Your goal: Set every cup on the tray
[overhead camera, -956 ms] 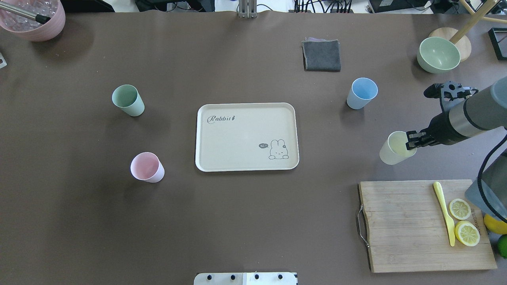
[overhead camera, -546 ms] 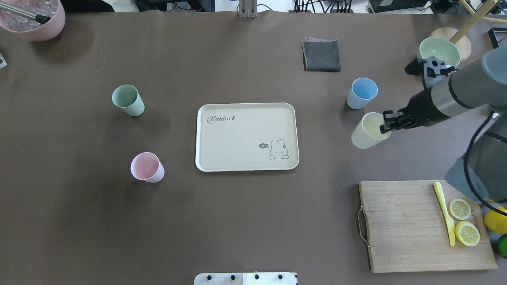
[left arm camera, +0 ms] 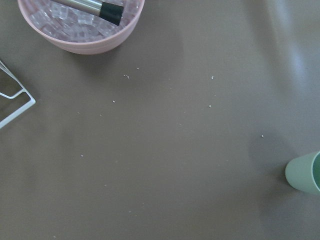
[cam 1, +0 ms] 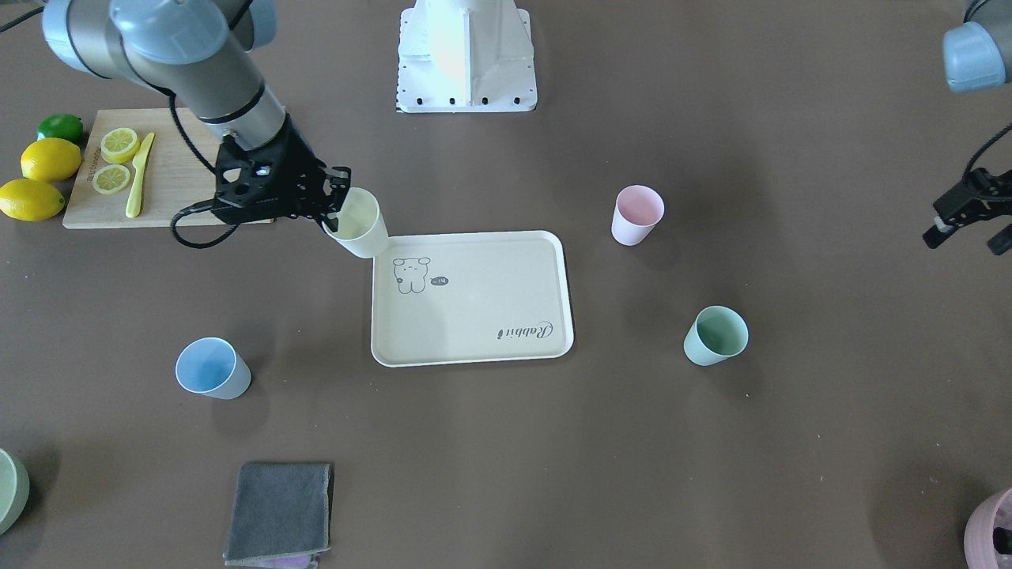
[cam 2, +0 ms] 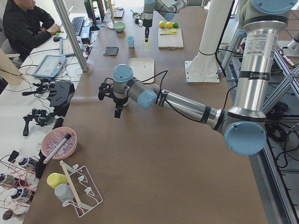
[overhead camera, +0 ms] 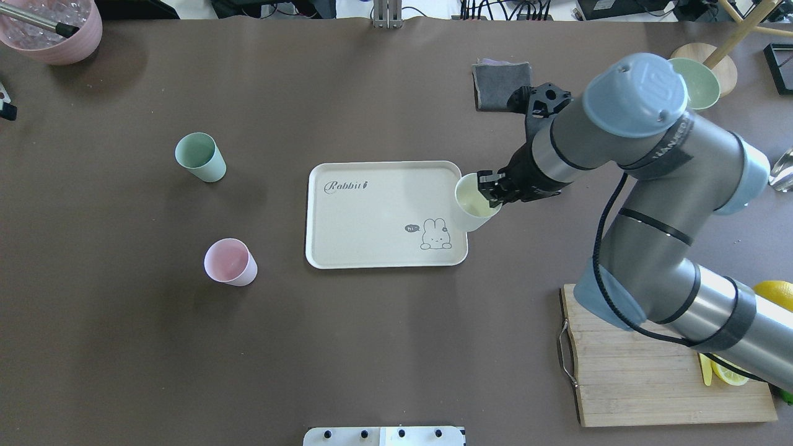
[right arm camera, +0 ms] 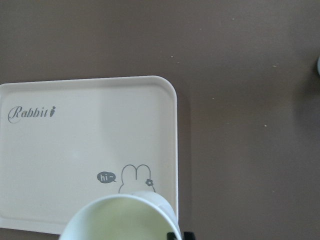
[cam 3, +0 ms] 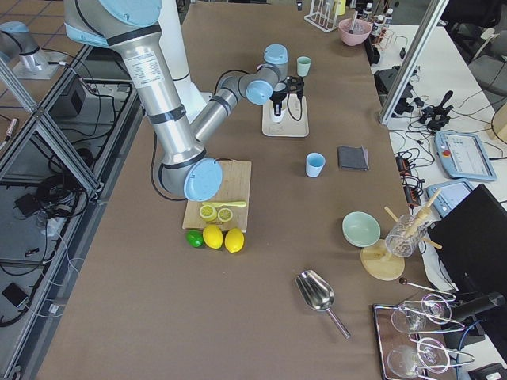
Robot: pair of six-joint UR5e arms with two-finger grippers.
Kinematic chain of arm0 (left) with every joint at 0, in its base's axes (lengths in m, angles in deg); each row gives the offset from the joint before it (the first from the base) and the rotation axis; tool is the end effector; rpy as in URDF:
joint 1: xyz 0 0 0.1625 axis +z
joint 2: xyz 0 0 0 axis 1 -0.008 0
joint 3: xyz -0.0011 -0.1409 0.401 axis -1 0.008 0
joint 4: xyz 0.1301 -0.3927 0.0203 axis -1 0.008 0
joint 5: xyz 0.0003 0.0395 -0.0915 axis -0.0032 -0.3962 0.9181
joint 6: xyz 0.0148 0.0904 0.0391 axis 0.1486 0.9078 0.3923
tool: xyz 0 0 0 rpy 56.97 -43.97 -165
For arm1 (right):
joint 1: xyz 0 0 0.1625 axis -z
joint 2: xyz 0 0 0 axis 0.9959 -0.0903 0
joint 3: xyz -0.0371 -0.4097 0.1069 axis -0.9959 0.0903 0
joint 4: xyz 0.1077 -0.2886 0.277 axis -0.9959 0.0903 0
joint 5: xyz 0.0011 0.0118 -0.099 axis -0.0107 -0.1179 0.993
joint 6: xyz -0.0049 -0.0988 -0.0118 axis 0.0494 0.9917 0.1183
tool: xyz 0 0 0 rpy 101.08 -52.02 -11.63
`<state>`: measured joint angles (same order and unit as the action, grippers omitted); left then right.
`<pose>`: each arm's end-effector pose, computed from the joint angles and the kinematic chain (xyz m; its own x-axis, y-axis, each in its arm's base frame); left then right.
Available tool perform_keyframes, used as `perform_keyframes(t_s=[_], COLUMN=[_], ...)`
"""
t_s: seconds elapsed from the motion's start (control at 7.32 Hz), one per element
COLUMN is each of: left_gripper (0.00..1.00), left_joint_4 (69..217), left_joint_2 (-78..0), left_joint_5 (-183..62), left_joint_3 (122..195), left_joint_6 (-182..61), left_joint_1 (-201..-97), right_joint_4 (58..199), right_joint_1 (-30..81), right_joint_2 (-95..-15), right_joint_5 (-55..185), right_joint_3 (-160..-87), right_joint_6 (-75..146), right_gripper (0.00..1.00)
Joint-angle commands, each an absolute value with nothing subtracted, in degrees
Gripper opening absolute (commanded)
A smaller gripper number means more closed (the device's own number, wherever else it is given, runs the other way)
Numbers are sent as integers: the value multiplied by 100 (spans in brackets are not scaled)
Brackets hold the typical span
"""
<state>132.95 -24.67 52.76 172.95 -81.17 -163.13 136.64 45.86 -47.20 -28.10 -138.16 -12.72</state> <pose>0.0887 -0.5250 0.4440 0.5882 0.0495 -0.8072 0.1451 0.9755 0.1655 -0.4144 -0.4509 0.2333 0.5703 -0.0284 0.8209 -0.0680 0.9943 0.0817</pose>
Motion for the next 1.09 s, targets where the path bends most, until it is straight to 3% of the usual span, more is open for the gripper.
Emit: perform_keyframes(t_s=[0.0,0.96], left_gripper=[98,98], left_joint_4=[13310,13310], left_joint_2=[-2472,-2595], left_joint_5=[5259,4662], left_joint_3=[17795,18193], left_joint_6=[-9170,-9843], left_joint_1=[-15654,-14939], right_joint_4=[13716,13014], right_joint_1=[4843,5002], right_joint_2=[-4100,-4098], right_joint_5=[-2455,-2428], right_joint_3=[-13182,-12266], right_joint_6=[-1365,-1338], right_gripper=[0,0])
